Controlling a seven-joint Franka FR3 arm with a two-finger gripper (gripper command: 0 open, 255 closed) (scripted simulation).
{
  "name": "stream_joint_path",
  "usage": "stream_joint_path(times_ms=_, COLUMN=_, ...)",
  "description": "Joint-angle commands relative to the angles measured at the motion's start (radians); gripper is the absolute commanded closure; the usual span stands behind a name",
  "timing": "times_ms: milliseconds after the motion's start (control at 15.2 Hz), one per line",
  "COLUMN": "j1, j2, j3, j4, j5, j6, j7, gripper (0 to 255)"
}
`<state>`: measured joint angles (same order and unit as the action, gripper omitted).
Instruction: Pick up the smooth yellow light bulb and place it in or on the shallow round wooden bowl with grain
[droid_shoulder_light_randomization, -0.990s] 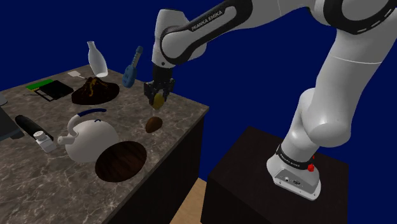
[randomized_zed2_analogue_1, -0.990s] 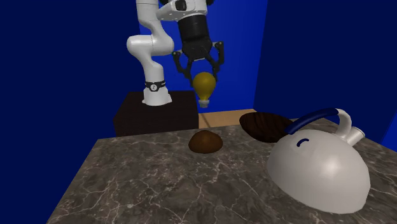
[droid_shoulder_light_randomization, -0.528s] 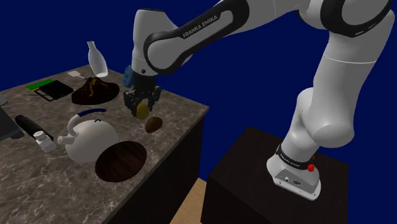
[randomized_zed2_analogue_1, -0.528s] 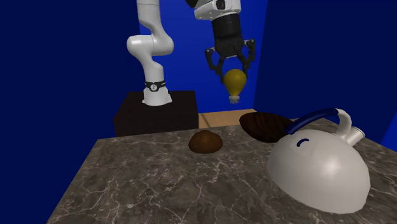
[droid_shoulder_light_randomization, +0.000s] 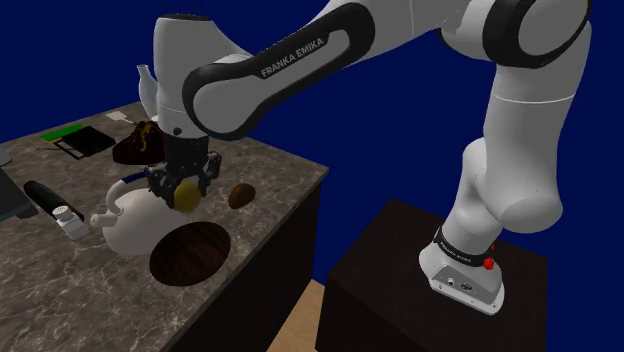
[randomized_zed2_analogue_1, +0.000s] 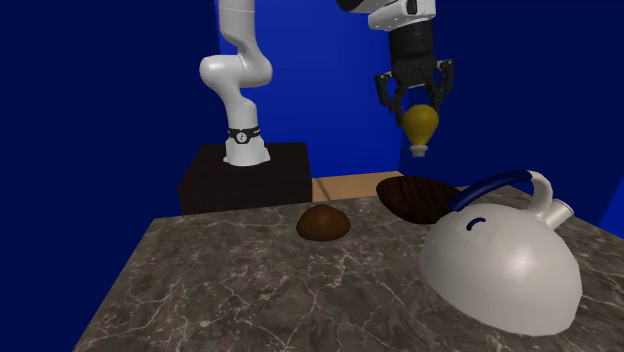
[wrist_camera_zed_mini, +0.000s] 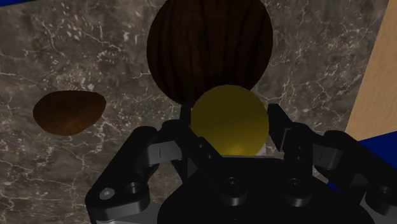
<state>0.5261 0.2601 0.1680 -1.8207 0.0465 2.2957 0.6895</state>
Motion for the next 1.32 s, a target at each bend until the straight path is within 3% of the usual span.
stream_joint_path(times_ms=0, j1=0.035, j2=0.043, j3=0.009, j4=0.065, j5=-0.025, j6=-0.02, j7=0.057, gripper=255)
stream_joint_path(times_ms=1254, j1=0.043, j2=0.149, j3=0.0, j4=-0.028, j5=-0.04, j6=0.179, j7=0.057, gripper=255)
